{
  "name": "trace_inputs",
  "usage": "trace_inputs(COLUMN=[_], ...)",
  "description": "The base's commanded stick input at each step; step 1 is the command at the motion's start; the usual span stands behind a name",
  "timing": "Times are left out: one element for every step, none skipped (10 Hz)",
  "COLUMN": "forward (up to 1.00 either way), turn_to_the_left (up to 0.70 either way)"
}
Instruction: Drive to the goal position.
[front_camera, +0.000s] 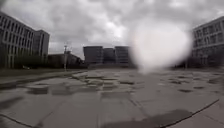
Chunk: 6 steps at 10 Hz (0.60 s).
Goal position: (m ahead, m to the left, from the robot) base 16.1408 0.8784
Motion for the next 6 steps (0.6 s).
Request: trace_inputs(forward=[0.70,0.70,0.70,0.70,0.70,0.70], turn_to_the_left=[0.00,0.00,0.00,0.00,0.00,0.00])
